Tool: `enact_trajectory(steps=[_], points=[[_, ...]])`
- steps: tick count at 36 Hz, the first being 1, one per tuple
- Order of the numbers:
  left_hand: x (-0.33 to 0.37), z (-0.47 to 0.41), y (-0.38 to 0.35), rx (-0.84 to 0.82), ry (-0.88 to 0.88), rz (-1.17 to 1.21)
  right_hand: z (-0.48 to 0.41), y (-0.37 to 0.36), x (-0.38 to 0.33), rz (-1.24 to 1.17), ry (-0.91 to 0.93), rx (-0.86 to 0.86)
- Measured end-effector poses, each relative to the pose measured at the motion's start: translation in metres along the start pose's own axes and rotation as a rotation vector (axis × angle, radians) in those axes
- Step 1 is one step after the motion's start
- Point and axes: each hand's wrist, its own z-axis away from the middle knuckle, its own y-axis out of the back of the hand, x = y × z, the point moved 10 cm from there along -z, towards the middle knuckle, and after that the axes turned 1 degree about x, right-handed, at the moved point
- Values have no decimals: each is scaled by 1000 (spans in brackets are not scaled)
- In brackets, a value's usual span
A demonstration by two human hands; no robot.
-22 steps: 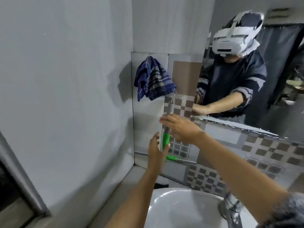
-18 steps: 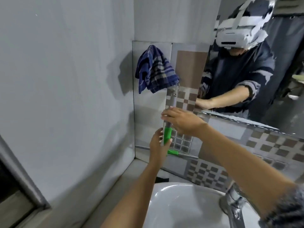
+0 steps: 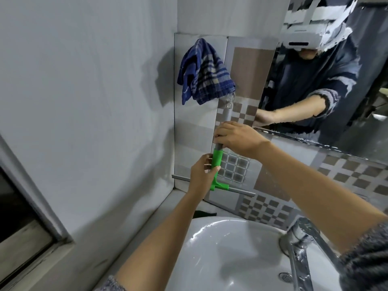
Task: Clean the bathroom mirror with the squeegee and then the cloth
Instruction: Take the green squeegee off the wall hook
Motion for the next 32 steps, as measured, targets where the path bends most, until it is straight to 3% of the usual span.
enact_trajectory(steps=[3,7,11,17,23,32], points=[[6,4,8,11,5,23,0,11,-2,19,-18,-5],[29,10,16,5,-117,-43,10,31,-2,50,-37,9],[60,26,20,-20,-318,-204,29,62,-3,85,-80,129],[96,51,24,3,-456,-253,66,103,-4,134,-193,251],[141,62,8,-116,-613,-329,115,128,-2,174,-386,207],[232,80,-18,-303,-859,-510,171,165,-7,-43,-583,217]])
